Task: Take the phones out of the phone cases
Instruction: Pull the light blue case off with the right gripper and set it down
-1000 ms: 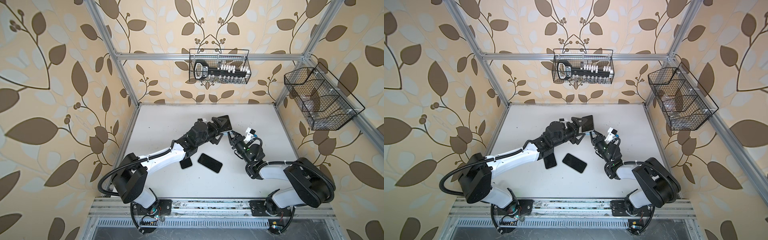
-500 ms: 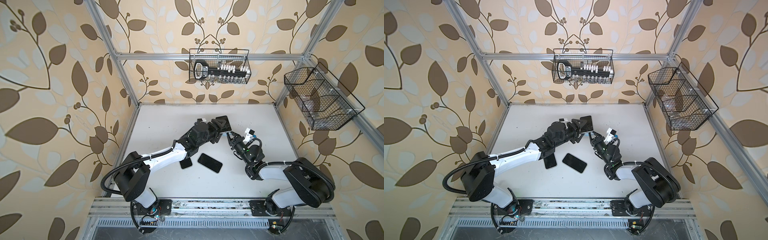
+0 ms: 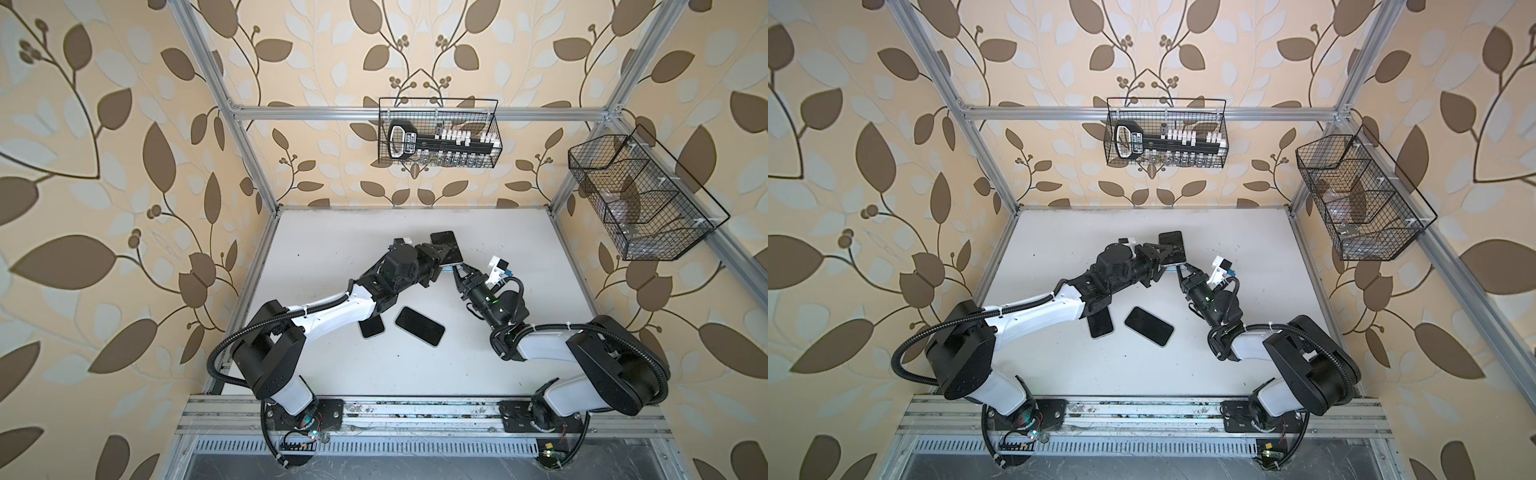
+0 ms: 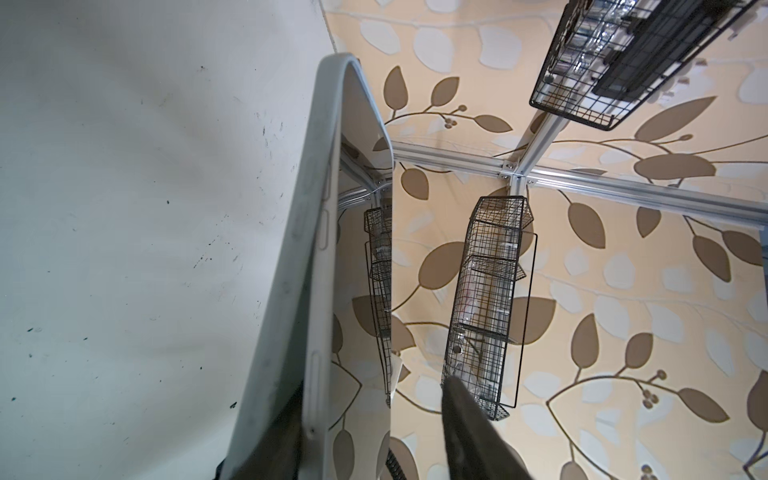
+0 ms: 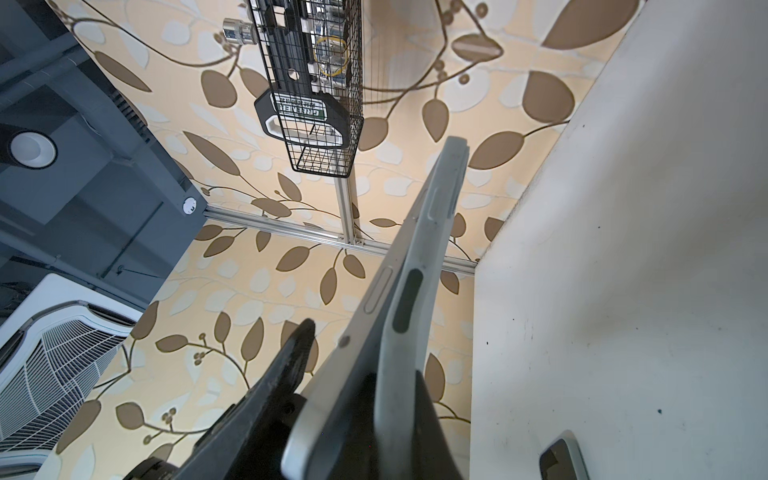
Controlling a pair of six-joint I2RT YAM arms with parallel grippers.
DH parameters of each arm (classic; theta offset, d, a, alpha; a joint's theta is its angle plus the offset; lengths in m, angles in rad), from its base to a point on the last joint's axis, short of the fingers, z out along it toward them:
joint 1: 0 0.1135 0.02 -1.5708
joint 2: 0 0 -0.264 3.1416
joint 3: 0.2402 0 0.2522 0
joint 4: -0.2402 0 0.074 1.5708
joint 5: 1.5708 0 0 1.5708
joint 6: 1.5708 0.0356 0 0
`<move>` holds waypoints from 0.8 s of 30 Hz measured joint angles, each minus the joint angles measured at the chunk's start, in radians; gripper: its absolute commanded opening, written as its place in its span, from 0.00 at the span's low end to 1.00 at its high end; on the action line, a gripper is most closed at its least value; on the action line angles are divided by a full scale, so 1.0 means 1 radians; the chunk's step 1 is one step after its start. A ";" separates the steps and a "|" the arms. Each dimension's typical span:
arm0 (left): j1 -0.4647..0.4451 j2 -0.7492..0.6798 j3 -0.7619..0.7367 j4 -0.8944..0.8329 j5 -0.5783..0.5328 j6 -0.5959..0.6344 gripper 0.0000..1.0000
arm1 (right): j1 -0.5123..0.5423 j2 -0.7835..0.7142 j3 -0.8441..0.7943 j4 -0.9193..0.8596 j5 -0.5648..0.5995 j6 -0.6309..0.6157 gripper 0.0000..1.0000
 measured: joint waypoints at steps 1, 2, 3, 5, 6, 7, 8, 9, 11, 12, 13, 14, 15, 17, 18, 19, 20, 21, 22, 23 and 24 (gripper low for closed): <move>0.000 0.003 0.000 0.001 0.001 -0.001 0.35 | 0.000 0.000 0.000 0.000 0.000 0.000 0.00; 0.000 0.006 0.000 0.004 0.001 -0.003 0.32 | 0.000 0.000 0.000 0.000 0.000 0.000 0.00; 0.000 0.008 0.000 0.007 0.002 -0.005 0.27 | 0.000 0.000 0.000 0.000 0.000 0.000 0.00; 0.000 0.012 0.000 0.011 0.002 -0.008 0.20 | 0.000 0.000 0.000 0.002 0.001 0.000 0.00; 0.000 0.014 0.000 0.013 0.002 -0.005 0.16 | 0.000 0.000 0.000 0.002 0.001 0.000 0.00; 0.000 0.016 0.000 0.013 0.003 -0.006 0.12 | 0.000 0.000 0.000 0.002 0.001 0.000 0.00; 0.000 0.018 0.000 0.016 0.003 -0.010 0.09 | 0.000 0.001 0.000 0.003 0.001 0.000 0.00; 0.000 0.018 0.000 0.021 0.003 -0.013 0.06 | 0.000 0.002 0.000 0.001 0.001 0.000 0.00; 0.000 0.018 0.000 0.031 0.004 -0.021 0.01 | 0.000 0.006 0.000 0.001 0.003 -0.003 0.00; 0.000 0.019 0.000 0.036 0.005 -0.024 0.00 | 0.000 0.006 0.000 0.001 0.003 -0.004 0.00; 0.000 0.020 0.000 0.042 0.005 -0.026 0.00 | 0.000 0.006 0.000 0.001 0.005 -0.007 0.00; 0.000 0.023 0.000 0.051 0.008 -0.032 0.00 | 0.000 0.006 0.000 0.001 0.007 -0.011 0.00; 0.000 0.027 0.000 0.063 0.012 -0.041 0.00 | 0.000 0.006 0.000 0.000 0.009 -0.015 0.00; 0.000 0.037 0.000 0.085 0.024 -0.059 0.00 | 0.000 0.006 0.000 0.000 0.015 -0.023 0.00; 0.000 0.040 0.000 0.090 0.028 -0.069 0.00 | 0.000 0.006 0.000 -0.001 0.018 -0.026 0.00; 0.000 0.042 0.000 0.097 0.031 -0.077 0.00 | -0.001 0.006 0.000 -0.003 0.019 -0.030 0.00; 0.000 0.042 0.000 0.100 0.034 -0.083 0.00 | -0.001 0.006 0.000 -0.006 0.020 -0.036 0.00; 0.000 0.042 0.000 0.103 0.035 -0.087 0.00 | -0.002 0.006 0.000 -0.010 0.020 -0.043 0.00; 0.000 0.042 0.000 0.103 0.036 -0.090 0.00 | -0.002 0.006 0.000 -0.016 0.021 -0.050 0.00; 0.000 0.041 0.000 0.103 0.036 -0.092 0.00 | -0.002 0.006 0.000 -0.022 0.021 -0.059 0.00; 0.000 0.041 0.000 0.103 0.036 -0.093 0.00 | -0.003 0.006 0.000 -0.029 0.021 -0.069 0.00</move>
